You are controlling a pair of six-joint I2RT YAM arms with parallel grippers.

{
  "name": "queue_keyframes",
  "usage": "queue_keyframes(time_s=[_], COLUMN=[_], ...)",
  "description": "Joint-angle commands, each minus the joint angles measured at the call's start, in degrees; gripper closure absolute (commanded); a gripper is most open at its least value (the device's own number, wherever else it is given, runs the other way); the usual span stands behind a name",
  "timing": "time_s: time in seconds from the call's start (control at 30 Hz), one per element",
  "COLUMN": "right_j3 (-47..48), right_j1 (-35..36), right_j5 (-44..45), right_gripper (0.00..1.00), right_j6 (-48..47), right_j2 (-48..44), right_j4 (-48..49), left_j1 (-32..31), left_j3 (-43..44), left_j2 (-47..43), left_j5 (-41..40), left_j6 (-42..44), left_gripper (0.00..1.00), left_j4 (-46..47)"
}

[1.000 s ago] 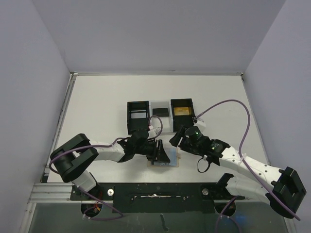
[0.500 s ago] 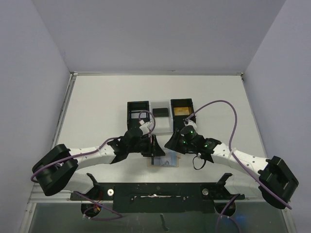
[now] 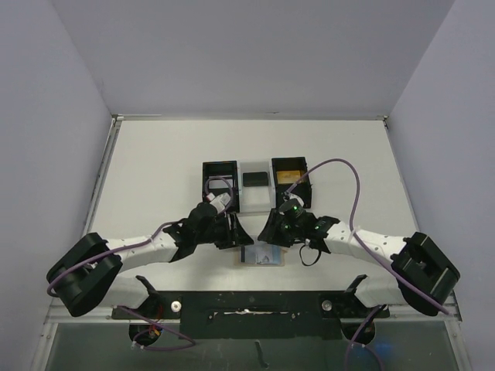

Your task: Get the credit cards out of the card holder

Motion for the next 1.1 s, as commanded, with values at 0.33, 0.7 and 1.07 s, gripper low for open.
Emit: queue_keyframes(time_s=[0.33, 0.7, 1.07], right_j3=[1.4, 1.5, 1.7], right_j1=[0.2, 0.3, 0.3], right_j5=[0.5, 3.9, 4.4], right_gripper=[0.67, 0.69, 0.69], right_j6=[-0.5, 0.0, -0.2], right_j2=[3.9, 1.4, -0.2], right_j4=[-0.3, -3.7, -6.1], left_j1=[1.2, -0.4, -1.0], left_j3=[2.1, 6.8, 8.3], left_j2=[7.1, 15.1, 16.8], left_j5=[8.7, 9.8, 7.9], left_j6=[-2.9, -1.5, -0.9], left_gripper=[0.55, 0.68, 0.75], left_j4=[9.8, 9.2, 8.0])
